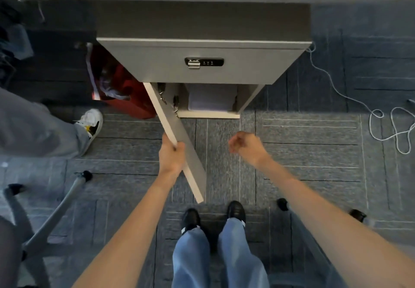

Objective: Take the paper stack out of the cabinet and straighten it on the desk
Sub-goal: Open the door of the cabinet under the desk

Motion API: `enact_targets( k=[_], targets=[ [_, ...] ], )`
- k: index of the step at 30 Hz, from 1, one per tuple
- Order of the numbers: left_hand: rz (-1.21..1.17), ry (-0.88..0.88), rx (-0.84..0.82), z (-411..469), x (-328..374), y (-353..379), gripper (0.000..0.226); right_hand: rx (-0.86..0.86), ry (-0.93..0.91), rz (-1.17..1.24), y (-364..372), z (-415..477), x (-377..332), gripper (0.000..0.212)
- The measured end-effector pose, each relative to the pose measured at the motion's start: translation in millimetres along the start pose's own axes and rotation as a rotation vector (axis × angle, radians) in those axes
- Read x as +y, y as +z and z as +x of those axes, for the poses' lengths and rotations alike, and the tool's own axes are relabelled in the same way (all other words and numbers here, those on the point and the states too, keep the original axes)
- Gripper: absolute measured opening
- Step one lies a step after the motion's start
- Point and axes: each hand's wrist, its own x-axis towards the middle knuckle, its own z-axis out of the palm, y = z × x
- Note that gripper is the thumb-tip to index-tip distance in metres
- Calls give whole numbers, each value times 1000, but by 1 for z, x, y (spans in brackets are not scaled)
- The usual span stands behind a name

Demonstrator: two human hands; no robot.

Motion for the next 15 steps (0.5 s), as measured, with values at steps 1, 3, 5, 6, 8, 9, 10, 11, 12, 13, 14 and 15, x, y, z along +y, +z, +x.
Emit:
enact_targets(
  k=[1,3,5,6,8,9,10,11,12,13,14,15],
  targets=[
    [74,62,45,-3,-6,-5,40,0,-8,-8,4,-1,-2,29],
    [231,165,143,-8,-17,-15,31,7,-30,-19,12,-4,-3,27],
    [359,240,232,-10,-29,-24,26,21,-50,-28,20,-6,-2,30],
    [405,264,261,-10,-32,-29,25,20,-54,-28,22,-7,0,31],
    [460,294,301,-7,-40,-40,23,7,-40,-15,30,-10,1,33],
    [482,301,311,-5,-43,-48,23,0,-32,-7,34,-12,1,34],
    [507,300,317,-2,-45,-57,24,-1,-33,3,39,-14,0,35],
    [531,292,320,1,-46,-65,24,1,-38,11,44,-15,-1,36],
    [551,284,318,4,-46,-73,25,7,-45,25,49,-16,-2,36],
    [564,284,309,6,-46,-78,26,12,-47,40,53,-17,-4,35],
    [573,294,294,5,-46,-80,26,12,-49,52,58,-18,-6,34],
    [581,307,281,3,-46,-81,27,7,-51,62,62,-19,-8,33]
  ],
)
